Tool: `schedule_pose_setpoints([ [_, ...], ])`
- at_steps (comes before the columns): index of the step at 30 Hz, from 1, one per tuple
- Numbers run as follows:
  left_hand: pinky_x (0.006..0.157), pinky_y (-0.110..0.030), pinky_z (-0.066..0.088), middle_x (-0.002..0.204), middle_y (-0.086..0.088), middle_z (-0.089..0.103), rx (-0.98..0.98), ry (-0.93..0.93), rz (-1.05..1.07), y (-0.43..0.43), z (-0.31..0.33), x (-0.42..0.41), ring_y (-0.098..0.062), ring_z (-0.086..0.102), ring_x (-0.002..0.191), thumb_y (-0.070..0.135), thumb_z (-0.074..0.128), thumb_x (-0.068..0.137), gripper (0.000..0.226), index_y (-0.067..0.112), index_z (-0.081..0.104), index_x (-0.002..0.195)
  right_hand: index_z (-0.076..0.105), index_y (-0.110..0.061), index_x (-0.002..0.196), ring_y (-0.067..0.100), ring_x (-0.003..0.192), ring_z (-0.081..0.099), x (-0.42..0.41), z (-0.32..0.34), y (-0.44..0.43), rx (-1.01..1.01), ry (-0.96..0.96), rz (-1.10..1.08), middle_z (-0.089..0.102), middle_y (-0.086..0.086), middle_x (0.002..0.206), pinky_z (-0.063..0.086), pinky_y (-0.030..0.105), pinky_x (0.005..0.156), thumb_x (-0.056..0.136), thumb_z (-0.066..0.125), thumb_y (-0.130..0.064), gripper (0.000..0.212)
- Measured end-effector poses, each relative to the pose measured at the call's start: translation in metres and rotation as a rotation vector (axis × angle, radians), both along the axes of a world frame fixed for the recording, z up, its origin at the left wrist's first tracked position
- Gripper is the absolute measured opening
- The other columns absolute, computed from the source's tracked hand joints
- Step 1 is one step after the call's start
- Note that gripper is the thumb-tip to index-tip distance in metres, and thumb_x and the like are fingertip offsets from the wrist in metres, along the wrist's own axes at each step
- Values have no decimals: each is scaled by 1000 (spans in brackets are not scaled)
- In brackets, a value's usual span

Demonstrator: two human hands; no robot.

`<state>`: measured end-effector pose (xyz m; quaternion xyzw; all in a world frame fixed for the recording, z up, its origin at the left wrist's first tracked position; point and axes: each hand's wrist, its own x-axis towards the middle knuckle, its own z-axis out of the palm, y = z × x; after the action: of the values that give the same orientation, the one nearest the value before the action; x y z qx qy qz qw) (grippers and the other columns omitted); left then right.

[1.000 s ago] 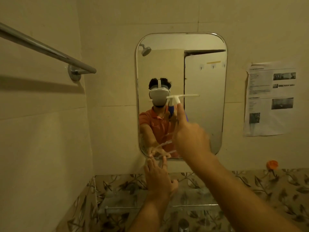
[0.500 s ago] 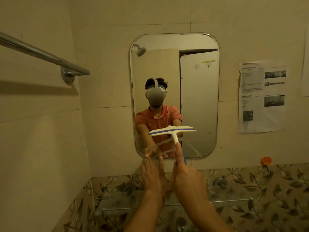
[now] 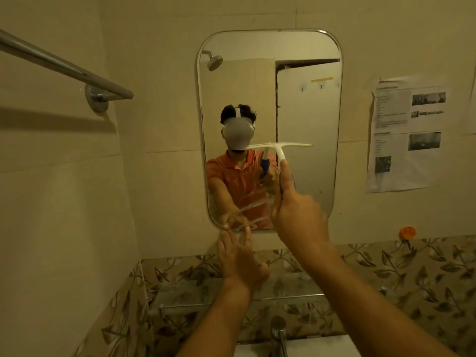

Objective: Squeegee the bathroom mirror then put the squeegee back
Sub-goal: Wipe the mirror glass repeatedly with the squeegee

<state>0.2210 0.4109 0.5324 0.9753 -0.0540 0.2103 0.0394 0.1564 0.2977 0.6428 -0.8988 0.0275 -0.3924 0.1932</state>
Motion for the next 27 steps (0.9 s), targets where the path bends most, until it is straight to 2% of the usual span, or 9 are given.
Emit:
schedule_pose_setpoints([
  [4,117,-51,11,161,-28,-4,-11,0,-4,1,-4,5,-44,1,146,67,52,78,101,28,7,161,-36,-40,148,12,48,47,-2,-42,11,6,32,-27,53,1,66,36,24,43,106,42,-31,89],
  [8,119,-52,7,161,-28,-9,16,34,-2,2,-5,9,-44,-5,147,80,46,79,106,30,-1,160,-33,-36,150,11,50,45,-4,-73,20,27,67,14,58,4,72,37,26,47,105,41,-28,87],
  [11,119,-53,11,161,-29,-9,95,31,25,3,-5,9,-45,-2,148,82,38,82,105,29,-7,160,-38,-37,146,12,53,49,-5,-88,22,27,90,20,58,3,73,44,28,51,105,43,-28,91],
  [14,116,-51,20,160,-29,2,134,-24,60,3,-3,7,-44,10,145,77,37,86,95,28,2,160,-39,-38,144,13,52,53,-10,-97,23,29,87,14,58,2,70,47,28,49,105,42,-28,91],
  [17,115,-50,22,161,-26,3,162,4,63,4,1,2,-42,11,145,72,49,85,94,30,8,159,-48,-37,139,7,50,43,-19,-109,25,0,185,-6,54,-3,73,34,21,45,105,39,-30,94],
  [20,115,-51,21,162,-22,0,210,60,46,12,1,-2,-41,10,145,69,61,79,102,36,8,159,-51,-36,137,6,53,44,-23,-117,27,-4,269,-10,54,-5,77,37,20,50,105,40,-32,97],
  [22,111,-49,25,160,-18,11,197,31,15,22,4,-7,-36,19,141,66,61,77,97,38,15,157,-48,-35,140,5,52,43,-25,-114,26,0,274,-8,54,-4,77,37,20,49,105,41,-31,96],
  [24,105,-44,31,150,-11,31,164,-69,-25,37,10,-13,-28,32,130,54,58,79,80,35,29,152,-44,-34,144,5,51,41,-28,-109,24,7,273,4,53,-4,74,32,20,45,105,39,-29,92],
  [27,100,-41,37,146,-7,41,138,-250,-43,62,30,-13,-25,39,126,46,48,82,77,30,30,155,-37,-35,148,6,49,41,-35,-104,18,25,261,25,48,-7,67,24,19,43,106,36,-30,84],
])
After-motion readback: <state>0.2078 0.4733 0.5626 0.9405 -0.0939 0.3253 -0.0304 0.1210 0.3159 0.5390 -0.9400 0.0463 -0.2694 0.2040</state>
